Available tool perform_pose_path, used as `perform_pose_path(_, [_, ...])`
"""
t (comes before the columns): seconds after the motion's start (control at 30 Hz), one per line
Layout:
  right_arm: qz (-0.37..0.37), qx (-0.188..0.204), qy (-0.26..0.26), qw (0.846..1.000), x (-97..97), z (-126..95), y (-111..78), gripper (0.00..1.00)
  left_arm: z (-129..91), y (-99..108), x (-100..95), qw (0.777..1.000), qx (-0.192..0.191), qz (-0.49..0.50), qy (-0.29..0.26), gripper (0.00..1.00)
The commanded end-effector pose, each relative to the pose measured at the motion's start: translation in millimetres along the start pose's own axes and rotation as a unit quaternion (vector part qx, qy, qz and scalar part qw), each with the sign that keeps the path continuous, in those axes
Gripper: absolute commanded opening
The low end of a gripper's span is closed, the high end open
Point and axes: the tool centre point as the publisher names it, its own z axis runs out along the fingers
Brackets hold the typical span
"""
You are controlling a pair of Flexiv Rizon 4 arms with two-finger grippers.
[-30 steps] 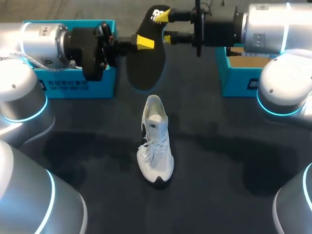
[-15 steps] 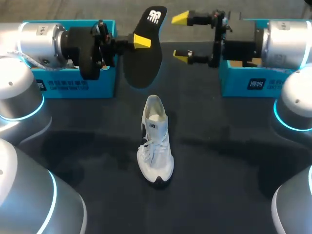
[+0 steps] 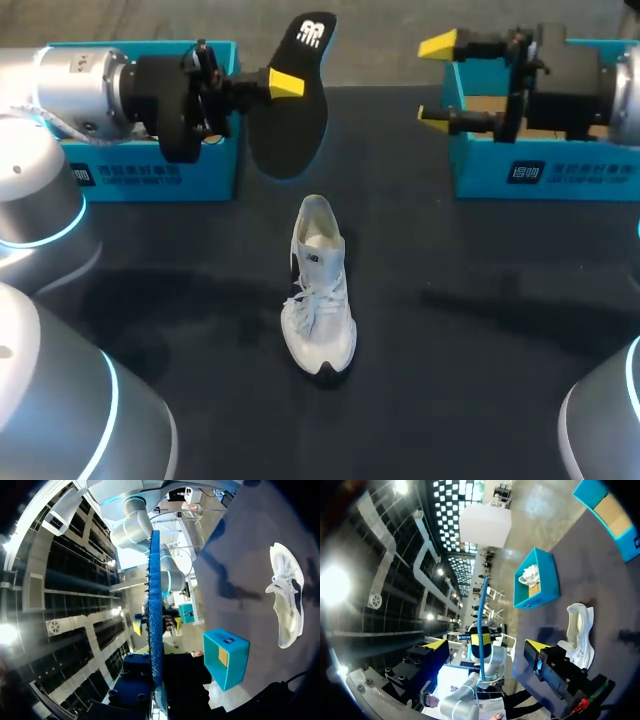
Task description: Take the shoe out of the shoebox, open the shoe tongue, remove and reinsert the insole, then place the shoe into the shoebox
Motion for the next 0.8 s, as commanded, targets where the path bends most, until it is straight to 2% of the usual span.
perform_pose_path(0.03, [0.0, -0.002, 0.0, 1.0, -1.0, -17, -5.2, 1.0, 0, -3, -3.9, 1.0, -0.002, -0.002, 0.014, 0.0])
perform_pose_path(0.67, [0.0, -0.002, 0.0, 1.0, -1.0, -17, -5.2, 1.0, 0, -3, -3.9, 1.0, -0.002, -0.002, 0.014, 0.0])
perform_pose_path(0.8, [0.0, -0.002, 0.0, 1.0, -1.0, -17, -5.2, 1.0, -6, -3, -17.9, 0.993, -0.02, -0.117, -0.008, 0.0])
